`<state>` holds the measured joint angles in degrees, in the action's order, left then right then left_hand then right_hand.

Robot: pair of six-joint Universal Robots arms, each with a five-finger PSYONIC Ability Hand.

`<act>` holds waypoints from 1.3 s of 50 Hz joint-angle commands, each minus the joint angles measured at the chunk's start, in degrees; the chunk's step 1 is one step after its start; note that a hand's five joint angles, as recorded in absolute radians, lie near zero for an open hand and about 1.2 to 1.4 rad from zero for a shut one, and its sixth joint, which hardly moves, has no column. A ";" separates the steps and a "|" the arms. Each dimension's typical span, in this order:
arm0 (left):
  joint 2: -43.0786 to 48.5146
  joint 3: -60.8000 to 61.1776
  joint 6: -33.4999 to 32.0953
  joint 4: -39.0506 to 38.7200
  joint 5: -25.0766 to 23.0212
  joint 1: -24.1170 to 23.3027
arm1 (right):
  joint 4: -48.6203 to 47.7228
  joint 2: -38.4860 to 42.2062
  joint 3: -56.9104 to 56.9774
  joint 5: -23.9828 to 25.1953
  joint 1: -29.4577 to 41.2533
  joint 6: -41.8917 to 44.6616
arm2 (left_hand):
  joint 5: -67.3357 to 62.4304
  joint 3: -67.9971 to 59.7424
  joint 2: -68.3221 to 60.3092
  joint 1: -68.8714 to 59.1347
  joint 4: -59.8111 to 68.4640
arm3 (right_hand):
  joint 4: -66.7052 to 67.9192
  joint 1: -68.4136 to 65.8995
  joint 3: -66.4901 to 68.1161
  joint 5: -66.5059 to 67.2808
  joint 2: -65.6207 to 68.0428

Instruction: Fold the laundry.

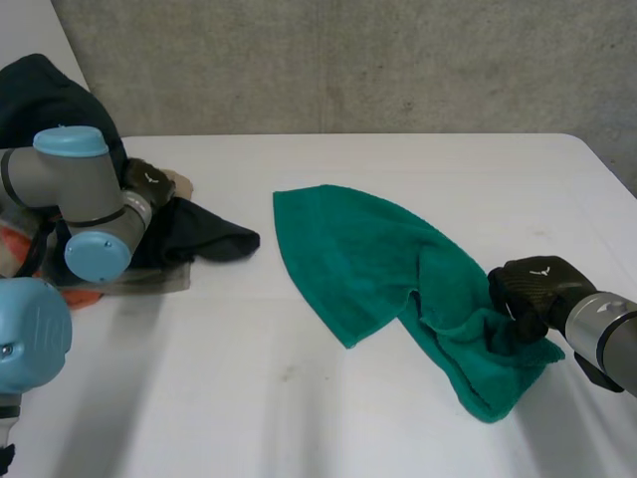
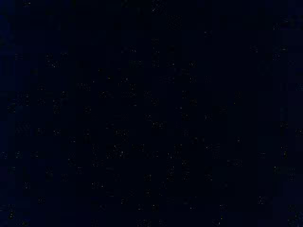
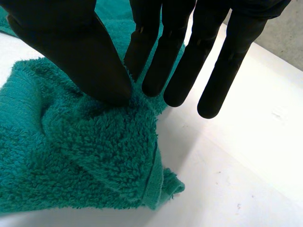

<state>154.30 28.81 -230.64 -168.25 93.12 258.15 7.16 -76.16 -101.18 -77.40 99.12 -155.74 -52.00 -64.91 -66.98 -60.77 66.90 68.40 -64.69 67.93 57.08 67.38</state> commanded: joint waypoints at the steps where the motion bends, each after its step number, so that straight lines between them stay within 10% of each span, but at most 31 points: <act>1: 1.88 -1.38 -5.32 -6.46 5.05 2.78 | 0.31 -1.01 -0.24 -0.30 0.28 1.05 | -18.00 -15.09 -13.02 -19.23 13.10 | 11.60 -15.31 12.07 12.92 12.62; 15: -1.54 4.14 -11.94 -13.41 6.82 5.26 | -0.04 -0.39 0.19 0.05 0.11 1.67 | -17.35 -14.44 -12.37 -18.58 12.45 | 11.60 -15.31 12.07 12.92 12.62; 22: -9.27 11.43 -4.74 -12.45 4.71 2.18 | 0.22 -1.01 1.77 -0.03 0.37 1.76 | 52.00 54.91 56.98 50.77 -56.90 | 11.60 -15.31 12.07 12.92 12.62; 39: -28.61 26.47 30.83 4.86 -10.50 -10.02 | 2.77 -10.14 16.88 1.02 6.42 0.27 | 52.00 54.91 56.98 50.77 -56.90 | 11.60 -15.31 12.07 12.92 12.62; 65: -8.49 9.95 62.68 16.29 -3.30 -34.38 | 7.95 -20.08 28.66 -7.76 23.31 -3.34 | 52.00 54.91 56.98 50.77 -56.90 | 11.60 -15.31 12.07 12.92 12.62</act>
<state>142.89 43.03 -171.49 -154.11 87.02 227.20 14.48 -95.94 -75.27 -82.13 120.65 -158.76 -2.54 -12.02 -11.58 -11.55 11.31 68.64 -64.69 68.20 57.07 67.38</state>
